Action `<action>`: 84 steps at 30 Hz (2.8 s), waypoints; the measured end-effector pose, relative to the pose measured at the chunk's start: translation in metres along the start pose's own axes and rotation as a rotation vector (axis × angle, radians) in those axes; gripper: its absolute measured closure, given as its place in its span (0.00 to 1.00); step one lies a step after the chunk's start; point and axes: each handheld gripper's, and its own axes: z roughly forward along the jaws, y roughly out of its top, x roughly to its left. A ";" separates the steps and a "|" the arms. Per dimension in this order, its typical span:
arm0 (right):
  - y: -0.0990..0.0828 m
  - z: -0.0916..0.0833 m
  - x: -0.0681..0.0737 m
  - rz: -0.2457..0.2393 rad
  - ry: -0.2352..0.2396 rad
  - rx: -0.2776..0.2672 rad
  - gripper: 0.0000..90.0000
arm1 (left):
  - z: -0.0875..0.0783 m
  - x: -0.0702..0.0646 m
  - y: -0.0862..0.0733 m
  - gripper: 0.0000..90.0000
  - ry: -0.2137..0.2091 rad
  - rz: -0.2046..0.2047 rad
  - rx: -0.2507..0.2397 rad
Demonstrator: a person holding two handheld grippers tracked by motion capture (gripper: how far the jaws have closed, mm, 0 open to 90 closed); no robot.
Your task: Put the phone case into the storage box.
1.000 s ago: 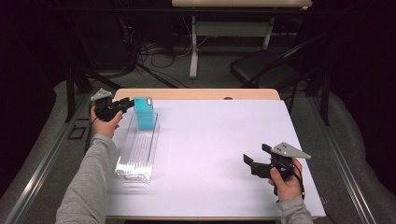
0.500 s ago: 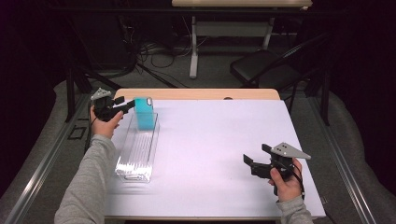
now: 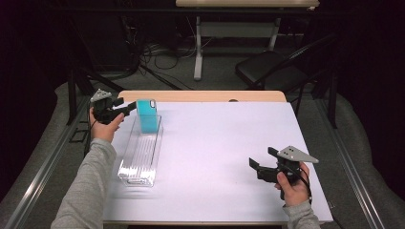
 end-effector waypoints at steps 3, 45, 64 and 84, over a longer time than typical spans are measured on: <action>0.000 0.000 0.000 -0.003 0.001 -0.001 0.15 | -0.002 -0.001 0.001 0.39 -0.005 0.003 -0.002; 0.000 -0.001 -0.002 -0.010 0.015 -0.002 0.15 | -0.065 -0.059 0.015 0.09 -0.168 0.038 0.023; 0.005 -0.004 0.001 -0.002 0.033 -0.014 0.15 | -0.084 -0.093 -0.005 0.01 -0.220 0.099 0.029; 0.009 -0.021 0.006 -0.048 0.033 -0.016 0.00 | -0.114 -0.118 -0.043 0.01 -0.253 0.095 -0.015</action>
